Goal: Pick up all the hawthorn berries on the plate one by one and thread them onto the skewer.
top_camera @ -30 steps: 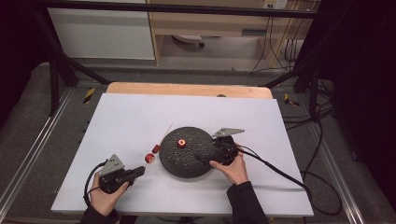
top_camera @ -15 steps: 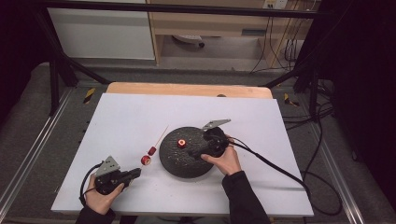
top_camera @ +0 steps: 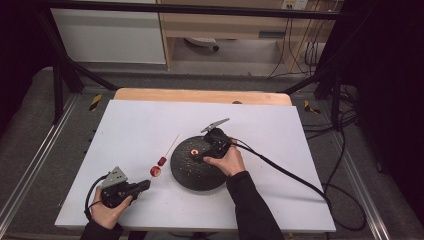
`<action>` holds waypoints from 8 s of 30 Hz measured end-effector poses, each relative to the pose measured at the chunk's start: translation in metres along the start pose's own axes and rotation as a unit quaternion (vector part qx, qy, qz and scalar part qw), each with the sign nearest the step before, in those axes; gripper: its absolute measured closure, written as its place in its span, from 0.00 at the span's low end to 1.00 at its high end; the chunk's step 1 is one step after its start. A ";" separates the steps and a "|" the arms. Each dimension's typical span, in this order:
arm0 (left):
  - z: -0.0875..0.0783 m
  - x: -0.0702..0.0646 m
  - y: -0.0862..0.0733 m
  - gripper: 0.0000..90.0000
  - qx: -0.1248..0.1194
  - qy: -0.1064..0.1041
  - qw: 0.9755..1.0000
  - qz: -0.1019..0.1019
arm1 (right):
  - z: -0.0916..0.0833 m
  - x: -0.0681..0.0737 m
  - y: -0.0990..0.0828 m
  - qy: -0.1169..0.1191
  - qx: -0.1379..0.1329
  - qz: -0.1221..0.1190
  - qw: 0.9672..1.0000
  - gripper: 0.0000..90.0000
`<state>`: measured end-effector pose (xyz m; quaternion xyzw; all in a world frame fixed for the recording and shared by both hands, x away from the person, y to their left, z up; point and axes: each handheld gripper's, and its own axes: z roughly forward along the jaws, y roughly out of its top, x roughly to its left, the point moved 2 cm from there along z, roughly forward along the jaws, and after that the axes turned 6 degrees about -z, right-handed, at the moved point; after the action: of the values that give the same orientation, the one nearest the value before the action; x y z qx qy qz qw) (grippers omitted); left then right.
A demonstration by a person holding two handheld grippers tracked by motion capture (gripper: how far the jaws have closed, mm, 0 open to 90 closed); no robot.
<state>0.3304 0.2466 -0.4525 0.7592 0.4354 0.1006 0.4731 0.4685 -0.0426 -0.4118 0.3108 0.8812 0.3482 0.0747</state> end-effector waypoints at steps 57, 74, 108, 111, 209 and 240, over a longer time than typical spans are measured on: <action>0.001 -0.001 0.000 0.98 0.003 -0.003 1.000 0.003 | 0.035 -0.007 0.019 0.018 0.088 0.031 0.995 0.69; 0.001 -0.003 0.000 0.98 0.002 -0.002 1.000 0.004 | 0.007 -0.001 0.022 0.022 0.066 0.038 0.997 0.70; 0.006 -0.011 0.003 0.98 -0.003 -0.003 1.000 0.003 | -0.032 0.008 -0.043 0.066 -0.156 0.131 0.977 0.70; 0.007 -0.013 0.004 0.98 -0.003 -0.004 1.000 0.004 | -0.035 0.007 -0.049 0.066 -0.174 0.138 0.973 0.70; 0.061 -0.088 0.042 0.98 -0.023 -0.033 0.998 0.044 | -0.079 -0.027 -0.044 0.029 -0.460 0.287 0.839 0.70; 0.073 -0.103 0.054 0.99 -0.039 -0.020 0.999 0.012 | -0.073 -0.020 -0.047 0.044 -0.473 0.295 0.829 0.70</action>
<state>0.3405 0.1132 -0.4215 0.7470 0.4130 0.1081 0.5096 0.4360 -0.1222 -0.3901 0.4671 0.4775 0.7411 0.0672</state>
